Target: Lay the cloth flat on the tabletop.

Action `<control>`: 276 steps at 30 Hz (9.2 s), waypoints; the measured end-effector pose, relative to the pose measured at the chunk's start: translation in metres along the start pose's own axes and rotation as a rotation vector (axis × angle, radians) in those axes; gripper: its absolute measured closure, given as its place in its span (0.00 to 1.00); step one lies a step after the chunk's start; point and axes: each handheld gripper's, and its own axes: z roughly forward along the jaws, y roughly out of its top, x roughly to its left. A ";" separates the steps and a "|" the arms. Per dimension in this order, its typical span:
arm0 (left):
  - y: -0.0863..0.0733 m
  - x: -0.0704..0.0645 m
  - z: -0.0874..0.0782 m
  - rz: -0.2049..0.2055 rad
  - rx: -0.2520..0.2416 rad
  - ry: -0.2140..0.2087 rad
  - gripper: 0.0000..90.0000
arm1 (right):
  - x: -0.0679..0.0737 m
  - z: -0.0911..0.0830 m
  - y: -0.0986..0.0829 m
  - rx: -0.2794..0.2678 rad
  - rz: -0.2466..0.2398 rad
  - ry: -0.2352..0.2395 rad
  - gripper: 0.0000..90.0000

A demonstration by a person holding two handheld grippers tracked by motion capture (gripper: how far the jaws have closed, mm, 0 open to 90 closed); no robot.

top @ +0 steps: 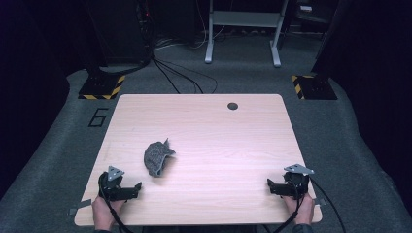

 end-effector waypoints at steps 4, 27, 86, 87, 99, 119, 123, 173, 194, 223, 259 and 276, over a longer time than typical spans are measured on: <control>0.000 0.000 0.000 -0.008 -0.006 -0.001 0.01 | 0.000 0.000 0.000 0.001 0.004 0.001 0.00; 0.003 0.004 0.000 -0.053 -0.010 -0.017 0.00 | -0.002 0.001 0.002 0.006 0.038 -0.029 0.00; 0.091 -0.041 0.034 0.052 0.016 -0.146 0.63 | -0.002 -0.001 0.000 -0.014 0.042 -0.036 0.07; 0.091 -0.042 0.033 0.048 0.011 -0.148 0.66 | -0.002 -0.001 0.000 -0.015 0.042 -0.036 0.07; 0.092 -0.044 0.024 0.066 -0.039 -0.170 0.83 | -0.002 -0.001 0.000 -0.017 0.044 -0.036 0.08; 0.118 -0.057 -0.002 0.097 -0.161 -0.236 0.87 | -0.002 -0.001 0.000 -0.017 0.047 -0.036 0.08; 0.125 -0.065 -0.005 0.117 -0.177 -0.246 0.87 | -0.002 -0.001 0.000 -0.017 0.047 -0.038 0.08; 0.115 -0.156 0.011 0.243 -0.125 -0.394 0.30 | -0.002 -0.001 0.000 -0.017 0.050 -0.042 0.09; 0.137 -0.216 0.046 0.452 0.017 -0.231 0.72 | -0.002 -0.001 0.000 -0.019 0.047 -0.038 0.09; 0.123 -0.123 0.016 0.086 -0.145 -0.347 0.76 | 0.004 -0.003 0.008 0.012 0.063 -0.004 0.16; 0.142 -0.158 0.025 0.124 -0.154 -0.529 0.93 | 0.163 0.036 0.096 -0.016 -0.191 0.430 0.45; 0.130 -0.138 0.030 0.076 -0.178 -0.469 0.91 | 0.178 0.058 0.093 0.027 -0.210 0.434 0.98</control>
